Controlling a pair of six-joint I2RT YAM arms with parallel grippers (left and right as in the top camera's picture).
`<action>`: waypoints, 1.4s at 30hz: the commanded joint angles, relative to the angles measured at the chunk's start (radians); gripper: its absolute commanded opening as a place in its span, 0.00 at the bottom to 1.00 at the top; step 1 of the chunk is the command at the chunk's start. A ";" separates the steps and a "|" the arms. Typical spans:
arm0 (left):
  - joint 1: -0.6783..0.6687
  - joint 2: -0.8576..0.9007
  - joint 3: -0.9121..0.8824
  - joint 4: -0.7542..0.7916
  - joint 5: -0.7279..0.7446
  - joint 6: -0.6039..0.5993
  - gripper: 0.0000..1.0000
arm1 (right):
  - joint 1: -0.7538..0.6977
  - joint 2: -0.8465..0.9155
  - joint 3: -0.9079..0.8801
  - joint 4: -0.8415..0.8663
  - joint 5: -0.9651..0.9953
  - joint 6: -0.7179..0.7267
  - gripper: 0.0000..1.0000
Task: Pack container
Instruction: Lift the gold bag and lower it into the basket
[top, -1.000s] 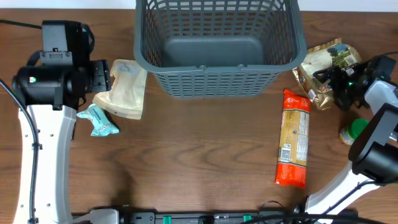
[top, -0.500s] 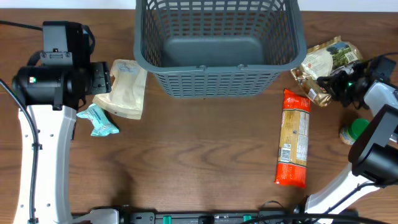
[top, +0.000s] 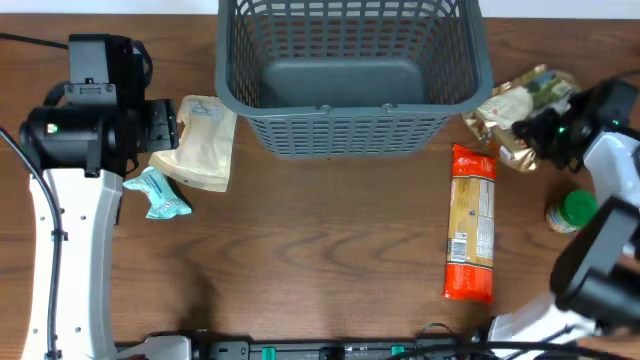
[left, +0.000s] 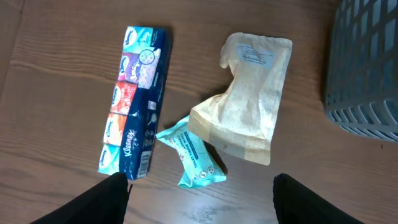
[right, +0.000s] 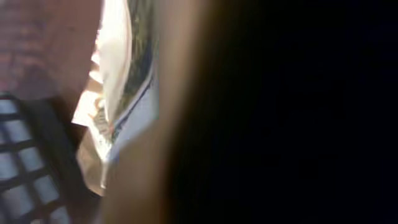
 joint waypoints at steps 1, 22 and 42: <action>0.004 0.005 0.011 -0.002 -0.008 0.006 0.74 | 0.054 -0.245 0.059 0.035 0.161 -0.031 0.01; 0.004 0.005 0.011 -0.003 -0.008 0.006 0.73 | 0.346 -0.509 0.368 -0.029 -0.023 -0.277 0.01; 0.004 0.005 0.011 -0.006 -0.008 0.006 0.73 | 0.718 0.004 0.984 -0.483 0.204 -0.964 0.01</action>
